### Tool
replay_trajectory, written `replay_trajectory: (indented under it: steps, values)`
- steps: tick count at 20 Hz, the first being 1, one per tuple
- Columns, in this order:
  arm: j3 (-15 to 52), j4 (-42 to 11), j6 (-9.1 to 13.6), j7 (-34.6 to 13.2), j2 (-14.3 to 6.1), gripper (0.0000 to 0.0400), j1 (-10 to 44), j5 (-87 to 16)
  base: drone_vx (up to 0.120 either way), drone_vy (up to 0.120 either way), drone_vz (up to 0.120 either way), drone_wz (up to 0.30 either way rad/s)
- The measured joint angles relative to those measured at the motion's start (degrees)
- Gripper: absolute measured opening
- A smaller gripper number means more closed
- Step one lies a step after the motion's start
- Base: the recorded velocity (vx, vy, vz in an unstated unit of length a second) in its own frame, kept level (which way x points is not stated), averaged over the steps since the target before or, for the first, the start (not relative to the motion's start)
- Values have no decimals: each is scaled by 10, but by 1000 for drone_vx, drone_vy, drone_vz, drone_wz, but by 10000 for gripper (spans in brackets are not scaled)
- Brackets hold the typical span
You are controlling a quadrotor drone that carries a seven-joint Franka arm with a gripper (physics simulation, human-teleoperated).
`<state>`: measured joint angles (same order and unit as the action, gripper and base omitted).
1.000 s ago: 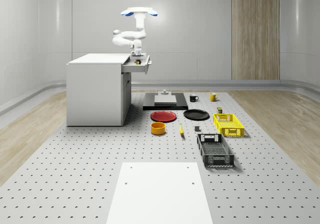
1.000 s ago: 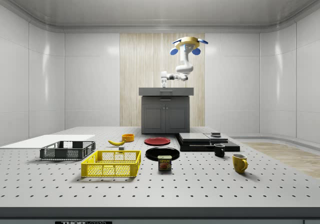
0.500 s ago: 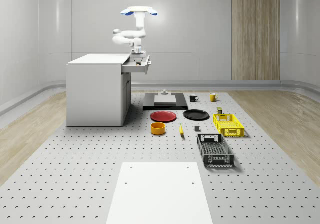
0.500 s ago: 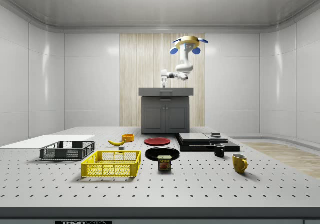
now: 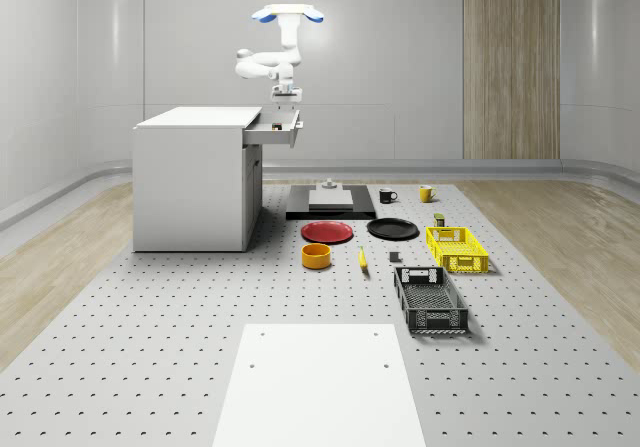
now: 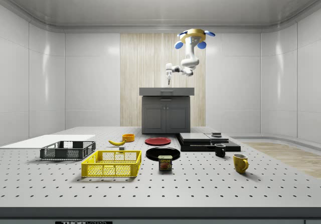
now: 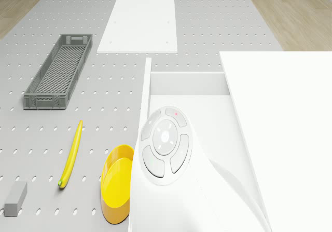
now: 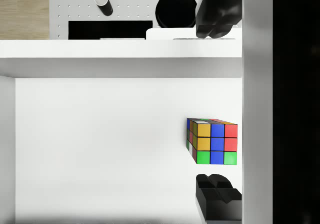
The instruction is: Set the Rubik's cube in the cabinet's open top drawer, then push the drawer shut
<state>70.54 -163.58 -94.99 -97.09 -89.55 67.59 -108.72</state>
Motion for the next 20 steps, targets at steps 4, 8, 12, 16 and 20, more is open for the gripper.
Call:
replay_trajectory:
  steps: [4,8,12,16,20]
  values:
    - [1,-1,2,1,2,400,-1,0,-30,110,0,0]
    - [1,-1,4,1,4,400,-2,0,0,120,0,0]
    - [1,-1,6,1,5,400,-2,0,0,120,0,0]
    - [1,-1,7,2,7,400,-3,-1,0,120,0,0]
    - [1,-1,9,2,8,400,-3,-2,0,120,-80,0]
